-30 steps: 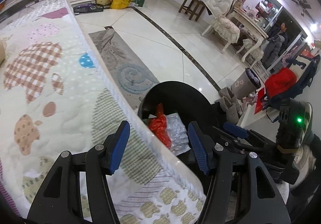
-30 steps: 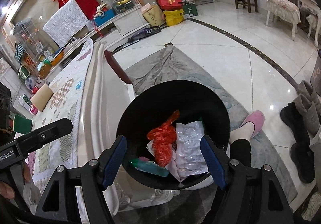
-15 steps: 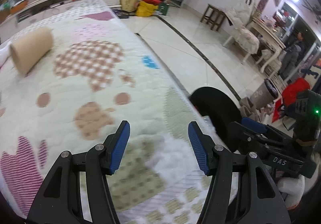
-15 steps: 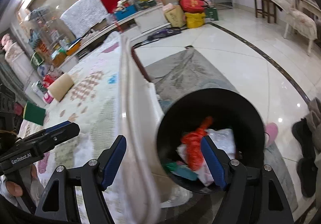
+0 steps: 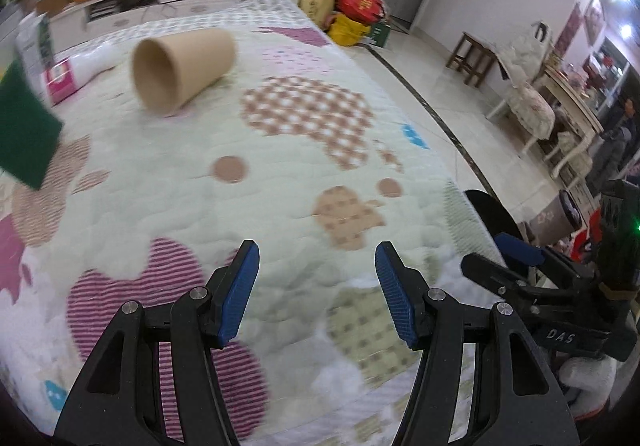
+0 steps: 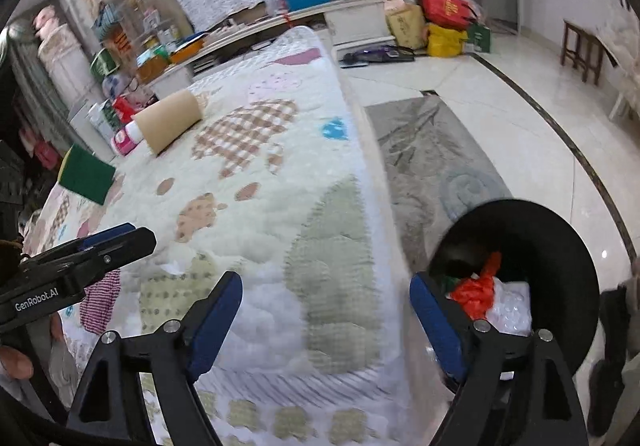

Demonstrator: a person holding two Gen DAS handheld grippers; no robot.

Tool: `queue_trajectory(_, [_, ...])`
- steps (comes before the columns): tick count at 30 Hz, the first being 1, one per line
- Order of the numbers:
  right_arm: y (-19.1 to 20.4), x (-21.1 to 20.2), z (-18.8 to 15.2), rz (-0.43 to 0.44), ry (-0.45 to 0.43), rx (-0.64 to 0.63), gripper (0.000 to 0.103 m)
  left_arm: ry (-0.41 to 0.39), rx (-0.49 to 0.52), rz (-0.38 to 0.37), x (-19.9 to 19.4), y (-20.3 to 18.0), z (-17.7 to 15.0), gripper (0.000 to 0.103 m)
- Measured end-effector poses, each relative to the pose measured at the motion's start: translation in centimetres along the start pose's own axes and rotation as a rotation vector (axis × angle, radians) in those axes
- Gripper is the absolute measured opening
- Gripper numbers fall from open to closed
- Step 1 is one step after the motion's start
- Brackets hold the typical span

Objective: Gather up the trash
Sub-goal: 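Move both open tools back over the sponge and paper tube on the bed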

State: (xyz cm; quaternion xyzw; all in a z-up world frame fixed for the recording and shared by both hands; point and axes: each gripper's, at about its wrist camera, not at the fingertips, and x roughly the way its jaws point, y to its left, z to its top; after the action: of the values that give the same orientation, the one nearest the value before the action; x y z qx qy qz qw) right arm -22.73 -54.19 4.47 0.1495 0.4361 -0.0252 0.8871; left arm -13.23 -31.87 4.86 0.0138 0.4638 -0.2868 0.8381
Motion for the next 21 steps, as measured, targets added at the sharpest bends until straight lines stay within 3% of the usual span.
queue_trajectory(7, [1.9, 0.1, 0.9, 0.008, -0.009, -0.020, 0.084, -0.043, -0.063, 0.029, -2.7, 3.9, -0.3, 0.059])
queue_trajectory(15, [1.4, -2.0, 2.3, -0.028, -0.061, 0.004, 0.084, -0.077, -0.119, 0.077, -5.0, 8.0, -0.6, 0.059])
queue_trajectory(21, [2.4, -2.0, 3.5, 0.008, -0.058, -0.006, 0.084, -0.096, -0.145, 0.101, -5.7, 9.7, -0.7, 0.059])
